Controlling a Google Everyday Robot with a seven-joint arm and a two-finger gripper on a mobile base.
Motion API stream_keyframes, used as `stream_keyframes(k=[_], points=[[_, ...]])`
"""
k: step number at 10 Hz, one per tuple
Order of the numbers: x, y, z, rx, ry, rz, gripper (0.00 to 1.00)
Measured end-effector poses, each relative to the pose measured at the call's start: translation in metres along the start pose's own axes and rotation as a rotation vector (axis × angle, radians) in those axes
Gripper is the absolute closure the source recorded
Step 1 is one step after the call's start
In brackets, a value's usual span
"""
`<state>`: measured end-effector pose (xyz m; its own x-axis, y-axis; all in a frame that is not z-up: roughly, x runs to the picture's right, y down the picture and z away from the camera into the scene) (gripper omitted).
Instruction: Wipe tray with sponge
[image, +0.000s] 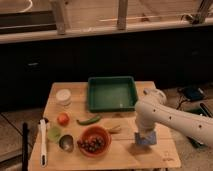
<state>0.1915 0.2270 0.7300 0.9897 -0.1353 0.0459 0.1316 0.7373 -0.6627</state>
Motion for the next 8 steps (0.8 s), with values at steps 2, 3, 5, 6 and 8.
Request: stream_keyframes(k=[2,3,5,6,8], points=[[-0.008,-0.01,-0.007,0.006,0.015,-0.005,0.93],[-0.014,-0.016,-0.013,0.012,0.022,-0.012,0.97],[-0.017,-0.02,-0.021,0.014,0.038,-0.017,0.99],[-0.021,-0.024,-0.025,0.02,0.04,-0.023,0.99],[-0.027,-0.035,-0.031,0.031,0.056,-0.033,0.99]])
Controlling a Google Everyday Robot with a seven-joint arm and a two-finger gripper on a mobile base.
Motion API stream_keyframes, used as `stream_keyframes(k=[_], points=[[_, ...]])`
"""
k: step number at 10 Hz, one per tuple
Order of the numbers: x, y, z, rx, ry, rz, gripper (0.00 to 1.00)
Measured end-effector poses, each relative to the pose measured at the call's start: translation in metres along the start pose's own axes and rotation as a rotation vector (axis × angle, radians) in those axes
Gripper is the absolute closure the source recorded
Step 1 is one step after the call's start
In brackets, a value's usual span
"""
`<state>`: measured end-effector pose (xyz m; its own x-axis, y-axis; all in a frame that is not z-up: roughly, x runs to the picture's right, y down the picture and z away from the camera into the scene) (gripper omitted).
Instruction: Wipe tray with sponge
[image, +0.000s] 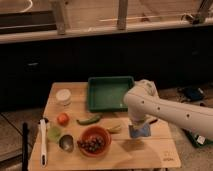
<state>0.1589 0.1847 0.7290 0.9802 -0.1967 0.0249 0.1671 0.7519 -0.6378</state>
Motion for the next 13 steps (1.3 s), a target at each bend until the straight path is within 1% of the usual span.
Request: stream_keyframes(k=[1,2,3,6,8,9,12,13], points=[[-0.008,-0.012,-0.006,0.008,0.001,-0.006,0.99],[-0.01,-0.018,-0.009,0.012,0.003,-0.007,0.99],[-0.007,-0.021,-0.012,0.017,0.01,-0.005,0.99],[-0.009,-0.033,-0.017,0.032,0.021,-0.012,0.99],[-0.016,-0.052,-0.023,0.049,0.029,-0.016,0.99],[-0.017,-0.056,-0.025,0.054,0.032,-0.017,0.99],[-0.014,-0.076,-0.036,0.077,0.049,-0.016,0.99],[-0.014,-0.091,-0.038,0.087,0.053,-0.014,0.99]])
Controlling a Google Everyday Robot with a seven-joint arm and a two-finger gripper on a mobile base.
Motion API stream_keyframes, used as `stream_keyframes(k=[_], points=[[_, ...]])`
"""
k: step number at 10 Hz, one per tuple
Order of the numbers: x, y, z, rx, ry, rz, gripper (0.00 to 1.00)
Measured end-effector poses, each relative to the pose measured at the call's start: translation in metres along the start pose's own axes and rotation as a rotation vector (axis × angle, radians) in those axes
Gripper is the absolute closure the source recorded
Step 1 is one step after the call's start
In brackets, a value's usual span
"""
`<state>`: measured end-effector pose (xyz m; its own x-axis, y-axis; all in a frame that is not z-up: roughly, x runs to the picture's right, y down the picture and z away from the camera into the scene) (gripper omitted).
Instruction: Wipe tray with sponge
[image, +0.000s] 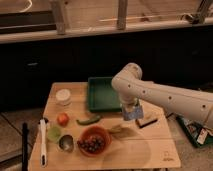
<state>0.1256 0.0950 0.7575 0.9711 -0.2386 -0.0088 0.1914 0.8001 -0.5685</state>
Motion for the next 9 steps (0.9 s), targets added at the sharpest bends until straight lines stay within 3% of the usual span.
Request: stream_keyframes(k=[5,9], points=[[0.002,-0.025,-0.005,0.031,0.005,0.001,0.99],[0.001,-0.059,-0.007,0.063,-0.001,-0.004,0.99]])
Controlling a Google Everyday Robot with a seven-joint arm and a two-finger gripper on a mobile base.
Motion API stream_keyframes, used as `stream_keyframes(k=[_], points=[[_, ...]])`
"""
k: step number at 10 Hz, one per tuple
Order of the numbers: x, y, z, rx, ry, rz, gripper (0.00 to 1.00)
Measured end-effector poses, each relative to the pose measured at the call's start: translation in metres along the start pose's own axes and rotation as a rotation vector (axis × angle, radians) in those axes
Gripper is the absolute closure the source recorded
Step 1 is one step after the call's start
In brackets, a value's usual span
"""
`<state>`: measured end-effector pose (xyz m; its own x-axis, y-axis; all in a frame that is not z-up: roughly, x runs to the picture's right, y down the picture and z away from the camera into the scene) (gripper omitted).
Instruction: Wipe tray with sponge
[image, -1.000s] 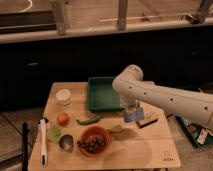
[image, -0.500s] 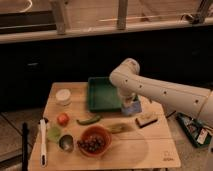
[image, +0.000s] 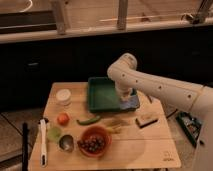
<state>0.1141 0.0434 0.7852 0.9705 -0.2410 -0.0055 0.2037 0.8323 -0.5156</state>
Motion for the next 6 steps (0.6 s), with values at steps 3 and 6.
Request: stream_keyframes(k=[3,6], points=[[0.002,-0.017,0.004,0.018,-0.013,0.006,0.99],[0.007,-0.03,0.009,0.028,-0.025,0.011,0.99]])
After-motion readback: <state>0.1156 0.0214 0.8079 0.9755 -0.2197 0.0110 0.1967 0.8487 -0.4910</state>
